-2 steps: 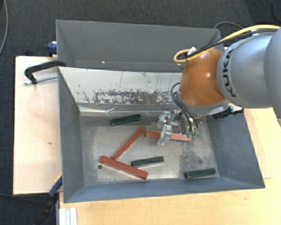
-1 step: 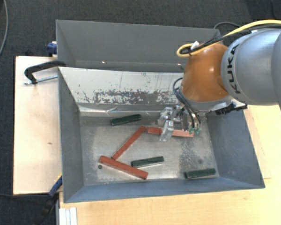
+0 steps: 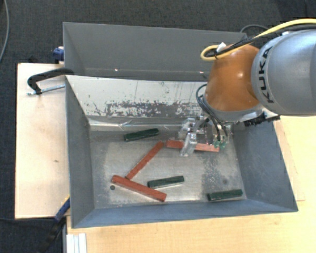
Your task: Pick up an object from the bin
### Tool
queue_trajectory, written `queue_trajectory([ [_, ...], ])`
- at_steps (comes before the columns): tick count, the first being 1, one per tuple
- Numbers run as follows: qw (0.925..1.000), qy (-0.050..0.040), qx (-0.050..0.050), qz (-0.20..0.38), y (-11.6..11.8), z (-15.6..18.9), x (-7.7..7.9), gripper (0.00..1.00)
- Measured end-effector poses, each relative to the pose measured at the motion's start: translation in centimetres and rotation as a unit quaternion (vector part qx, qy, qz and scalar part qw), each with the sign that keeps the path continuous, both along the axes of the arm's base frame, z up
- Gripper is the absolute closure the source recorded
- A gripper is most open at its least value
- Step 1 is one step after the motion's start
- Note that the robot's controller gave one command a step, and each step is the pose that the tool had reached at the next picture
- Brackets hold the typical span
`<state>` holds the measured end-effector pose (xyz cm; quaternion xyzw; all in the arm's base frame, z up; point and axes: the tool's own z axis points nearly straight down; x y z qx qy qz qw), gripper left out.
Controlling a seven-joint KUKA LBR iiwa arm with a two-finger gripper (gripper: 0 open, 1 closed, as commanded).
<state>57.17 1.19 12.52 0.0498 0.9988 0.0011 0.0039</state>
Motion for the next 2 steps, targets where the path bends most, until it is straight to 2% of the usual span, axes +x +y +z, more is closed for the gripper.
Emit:
queue_trajectory([
  [2, 1.0000, 0.0001, 0.000, 0.000, 0.03, 1.90, 0.05, 1.00],
])
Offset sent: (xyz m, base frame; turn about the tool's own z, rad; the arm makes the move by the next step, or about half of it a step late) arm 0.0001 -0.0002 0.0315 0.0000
